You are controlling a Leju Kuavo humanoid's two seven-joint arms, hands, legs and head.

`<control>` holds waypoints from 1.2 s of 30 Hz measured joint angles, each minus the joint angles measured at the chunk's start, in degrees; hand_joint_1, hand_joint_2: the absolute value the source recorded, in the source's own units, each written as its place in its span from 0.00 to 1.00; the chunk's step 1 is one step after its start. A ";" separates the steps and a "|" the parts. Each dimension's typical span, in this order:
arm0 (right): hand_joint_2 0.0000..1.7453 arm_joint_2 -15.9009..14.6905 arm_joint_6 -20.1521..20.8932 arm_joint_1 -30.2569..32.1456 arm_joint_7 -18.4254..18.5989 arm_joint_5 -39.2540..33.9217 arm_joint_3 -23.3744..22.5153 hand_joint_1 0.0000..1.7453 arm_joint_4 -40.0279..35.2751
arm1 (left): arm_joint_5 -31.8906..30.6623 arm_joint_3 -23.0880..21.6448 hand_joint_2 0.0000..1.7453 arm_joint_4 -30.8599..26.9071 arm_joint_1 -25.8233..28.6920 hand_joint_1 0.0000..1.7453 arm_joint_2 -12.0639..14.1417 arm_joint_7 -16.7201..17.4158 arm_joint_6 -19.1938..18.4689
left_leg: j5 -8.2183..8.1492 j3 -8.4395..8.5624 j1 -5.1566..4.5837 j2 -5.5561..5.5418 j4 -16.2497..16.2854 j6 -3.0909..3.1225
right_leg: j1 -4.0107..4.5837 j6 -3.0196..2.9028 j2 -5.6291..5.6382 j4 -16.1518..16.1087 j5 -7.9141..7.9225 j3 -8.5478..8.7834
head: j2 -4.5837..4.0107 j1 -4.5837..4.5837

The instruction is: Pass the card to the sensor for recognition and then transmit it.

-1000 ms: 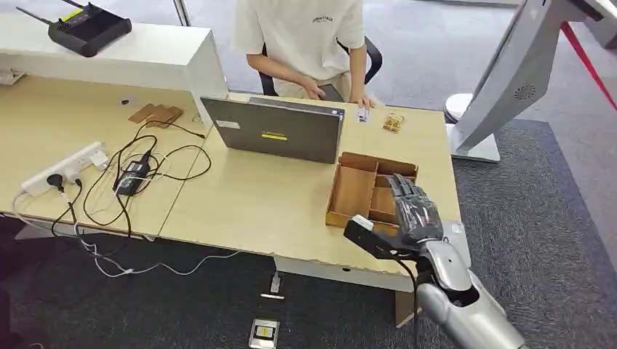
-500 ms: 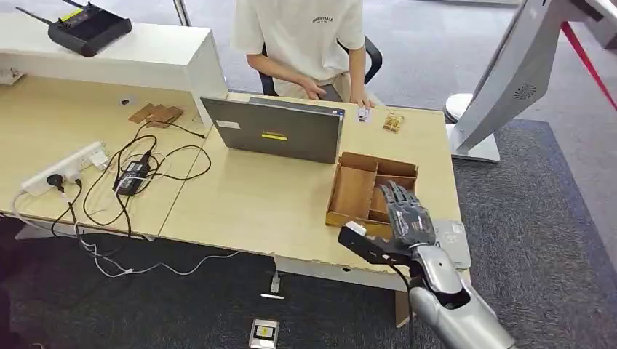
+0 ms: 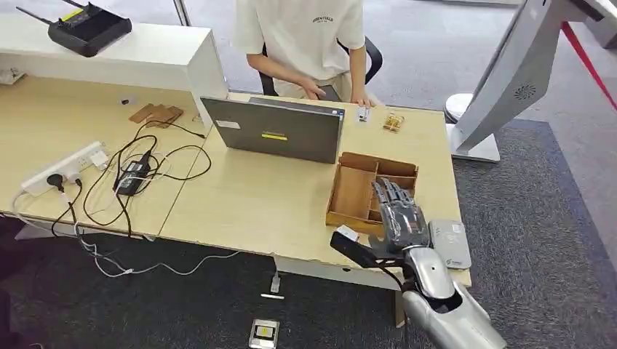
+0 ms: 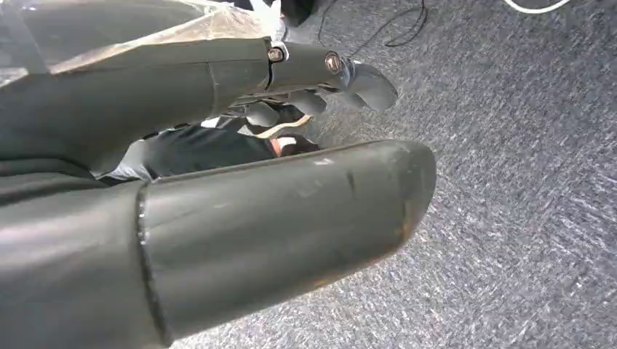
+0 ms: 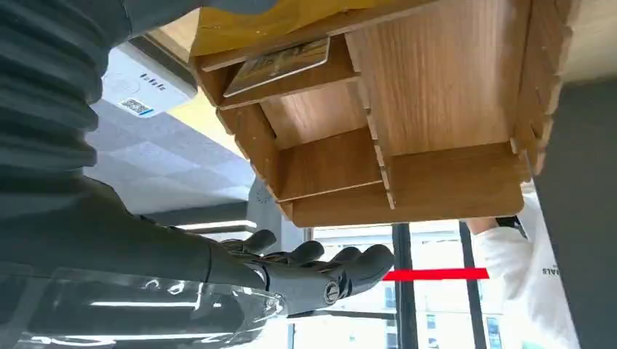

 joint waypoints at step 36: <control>1.00 4.98 -5.86 -3.39 -1.68 -2.34 0.00 0.00 15.26 | 0.11 0.00 0.00 0.48 0.86 0.00 0.04 -1.88 0.55 | 0.00 -0.02 0.00 0.00 0.00 0.00 | 0.00 0.00 -0.01 0.00 0.00 -0.01 | 0.00 -0.02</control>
